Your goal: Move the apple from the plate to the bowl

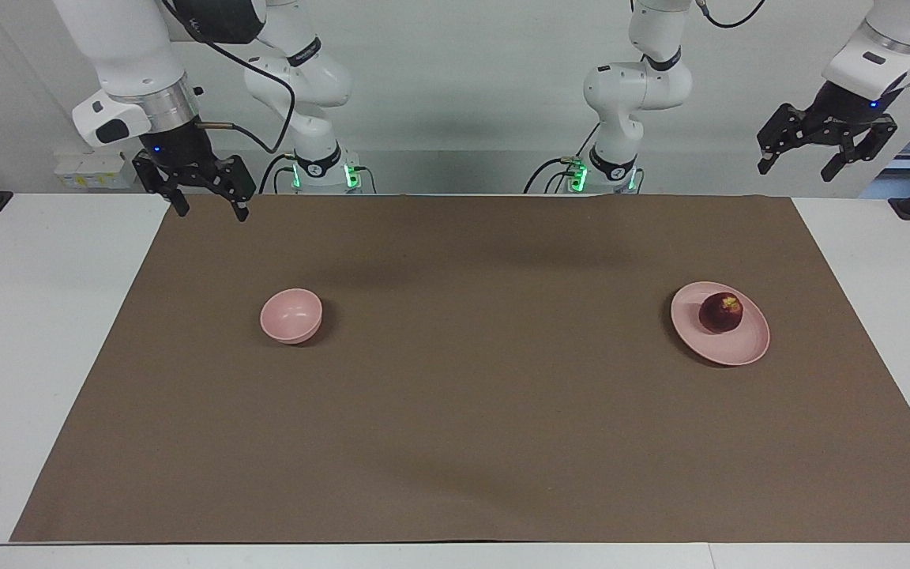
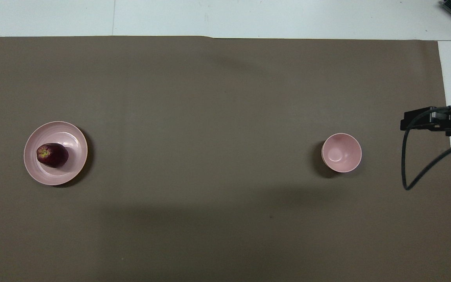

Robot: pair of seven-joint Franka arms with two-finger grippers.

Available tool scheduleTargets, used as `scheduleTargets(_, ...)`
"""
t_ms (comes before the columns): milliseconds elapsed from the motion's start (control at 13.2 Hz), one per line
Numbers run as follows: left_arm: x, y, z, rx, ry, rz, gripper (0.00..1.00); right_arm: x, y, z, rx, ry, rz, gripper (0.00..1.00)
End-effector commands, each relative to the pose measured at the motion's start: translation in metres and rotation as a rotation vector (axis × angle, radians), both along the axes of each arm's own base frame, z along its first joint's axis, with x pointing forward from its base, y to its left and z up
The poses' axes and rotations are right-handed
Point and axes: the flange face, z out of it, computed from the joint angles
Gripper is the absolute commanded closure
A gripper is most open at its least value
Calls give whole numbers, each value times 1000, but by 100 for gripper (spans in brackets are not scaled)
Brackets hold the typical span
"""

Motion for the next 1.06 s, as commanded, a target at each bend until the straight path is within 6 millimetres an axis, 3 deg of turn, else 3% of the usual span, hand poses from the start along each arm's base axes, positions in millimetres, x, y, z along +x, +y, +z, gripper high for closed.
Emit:
scheduleTargets(0, -9, 0, 0, 16, -4, 5, 0, -3, -1, 0, 21, -11, -3, 0)
scheduleTargets(988, -7, -8, 1, 16, -9, -6, 0, -3, -1, 0, 21, -11, -5, 0)
